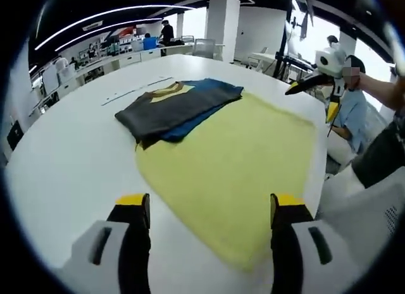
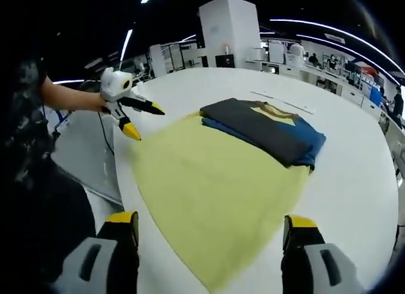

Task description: Fold the garment on the visible template until the final outline fits inside the template.

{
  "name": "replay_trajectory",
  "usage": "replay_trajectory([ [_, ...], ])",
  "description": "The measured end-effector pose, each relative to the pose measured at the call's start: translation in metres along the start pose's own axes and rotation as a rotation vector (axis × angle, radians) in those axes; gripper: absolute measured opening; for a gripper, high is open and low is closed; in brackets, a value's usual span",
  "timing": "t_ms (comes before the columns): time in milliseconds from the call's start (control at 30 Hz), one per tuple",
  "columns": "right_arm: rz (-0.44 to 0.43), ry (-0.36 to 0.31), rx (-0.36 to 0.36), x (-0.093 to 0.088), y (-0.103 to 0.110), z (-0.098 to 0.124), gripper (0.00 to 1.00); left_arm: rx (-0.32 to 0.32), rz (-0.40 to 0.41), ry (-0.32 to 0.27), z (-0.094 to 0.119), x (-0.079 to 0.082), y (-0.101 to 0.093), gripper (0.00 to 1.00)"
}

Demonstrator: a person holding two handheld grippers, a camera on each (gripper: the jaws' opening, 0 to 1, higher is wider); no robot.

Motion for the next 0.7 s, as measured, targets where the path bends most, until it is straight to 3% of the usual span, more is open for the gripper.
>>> replay_trajectory([
  [133, -0.016, 0.015, 0.04, -0.007, 0.006, -0.002, 0.82, -0.013, 0.0, 0.024, 0.003, -0.012, -0.006, 0.65],
  [367, 0.037, 0.076, 0.088, -0.022, 0.016, -0.003, 0.7, -0.049, -0.017, 0.075, 0.004, -0.031, -0.021, 0.61],
  [500, 0.062, 0.099, 0.098, -0.028, 0.019, -0.004, 0.62, -0.099, -0.08, 0.104, 0.002, -0.043, -0.032, 0.54],
  [700, 0.083, 0.122, 0.102, -0.035, 0.022, -0.006, 0.57, -0.082, -0.111, 0.134, 0.002, -0.054, -0.029, 0.48],
])
Point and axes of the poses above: the point that each gripper's makers call its tool centre point, and the gripper's own axes: z roughly backward along the fingers, y roughly to its left, x roughly out of its top, the point moved 2 cm from there along z, roughly backward along the fingers, and after that the axes turned 13 degrees about z, right-handed, at the moved point
